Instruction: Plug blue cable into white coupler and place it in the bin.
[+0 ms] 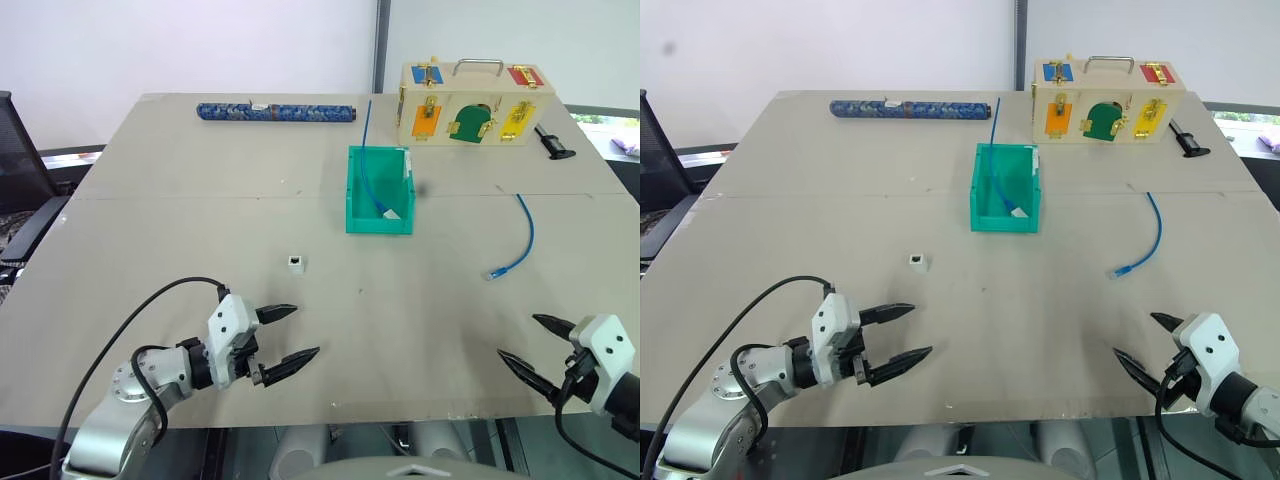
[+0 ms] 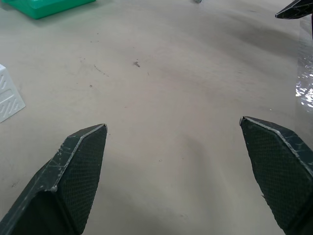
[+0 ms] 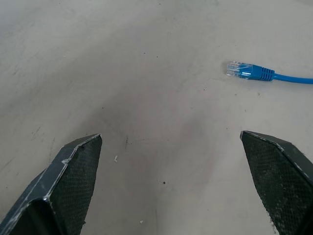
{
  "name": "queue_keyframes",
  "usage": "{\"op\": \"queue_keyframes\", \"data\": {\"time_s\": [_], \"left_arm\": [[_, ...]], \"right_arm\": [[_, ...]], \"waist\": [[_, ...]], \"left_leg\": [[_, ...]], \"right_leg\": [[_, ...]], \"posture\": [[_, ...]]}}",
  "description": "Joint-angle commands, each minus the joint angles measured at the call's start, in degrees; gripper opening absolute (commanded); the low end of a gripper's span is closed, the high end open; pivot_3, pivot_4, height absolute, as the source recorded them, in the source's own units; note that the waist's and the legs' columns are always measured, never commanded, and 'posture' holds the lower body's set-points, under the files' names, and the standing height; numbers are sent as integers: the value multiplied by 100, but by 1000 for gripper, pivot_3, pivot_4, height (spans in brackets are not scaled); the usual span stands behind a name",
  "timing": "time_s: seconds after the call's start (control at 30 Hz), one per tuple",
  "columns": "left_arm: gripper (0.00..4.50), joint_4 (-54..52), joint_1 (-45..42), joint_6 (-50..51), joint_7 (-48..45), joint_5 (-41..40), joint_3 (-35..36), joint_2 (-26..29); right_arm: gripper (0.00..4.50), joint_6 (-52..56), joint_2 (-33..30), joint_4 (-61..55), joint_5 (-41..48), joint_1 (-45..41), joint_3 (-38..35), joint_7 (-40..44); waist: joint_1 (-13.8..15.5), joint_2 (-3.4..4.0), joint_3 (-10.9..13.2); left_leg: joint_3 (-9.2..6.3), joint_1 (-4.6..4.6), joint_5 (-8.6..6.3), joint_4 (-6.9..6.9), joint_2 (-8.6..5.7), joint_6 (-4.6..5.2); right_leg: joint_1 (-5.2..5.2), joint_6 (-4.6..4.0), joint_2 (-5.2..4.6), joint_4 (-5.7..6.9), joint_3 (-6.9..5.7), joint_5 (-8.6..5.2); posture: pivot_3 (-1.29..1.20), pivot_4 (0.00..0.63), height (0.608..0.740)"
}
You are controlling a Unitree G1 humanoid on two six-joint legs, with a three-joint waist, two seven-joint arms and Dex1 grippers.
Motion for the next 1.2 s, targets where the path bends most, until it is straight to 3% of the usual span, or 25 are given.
{"op": "queue_keyframes", "data": {"time_s": [0.03,0.2,0.4,0.53,0.8,0.97,1.07,1.2], "left_arm": [[4458,-56,-44,-130,-47,-83,43,-19],[4458,-592,-711,931,438,-1027,76,-168],[4458,-1085,-1388,1190,283,-1101,-257,97],[4500,-1152,-1602,1148,192,-1032,-402,206],[4500,-1267,-1707,1169,337,-1026,-494,148],[4500,-1282,-1705,1136,391,-1005,-514,147],[4500,-1244,-1674,1087,384,-978,-500,149],[4500,-1185,-1513,929,343,-877,-494,134]], "right_arm": [[4482,-98,-181,0,-33,-110,-202,61],[4482,251,-910,166,-243,-772,-127,85],[4482,145,-2037,1246,-625,-2222,524,691],[2851,-687,-2607,2594,-1155,-3662,1483,1448],[2851,-2451,-2547,4875,-2370,-5900,3139,2496],[2851,-3013,-2048,6113,-2870,-6938,3835,2958],[2072,-3062,-1815,6407,-2893,-7186,4002,3250],[179,-3066,-1648,6605,-2944,-7328,4094,3479]], "waist": [[0,0,0],[-1,-2,0],[-39,-3,5],[-42,3,9],[-28,11,21],[-52,15,25],[-44,15,25],[-49,14,24]], "left_leg": [[0,0,0,0,0,0],[0,2,0,7,-1,0],[5,1,0,6,-21,0],[9,8,1,5,-25,1],[7,2,1,3,-29,0],[8,5,1,2,-29,0],[3,4,1,2,-29,0],[5,4,1,2,-28,0]], "right_leg": [[0,0,0,0,0,0],[5,1,0,3,-2,1],[5,0,3,2,2,3],[7,-1,4,2,6,3],[4,-20,0,0,6,21],[4,-18,1,1,8,25],[4,-18,1,2,6,25],[4,-18,0,2,7,26]], "posture": [[0,150,740],[0,150,740],[0,150,740],[0,150,740],[0,150,740],[0,150,740],[0,150,740],[0,150,740]]}}
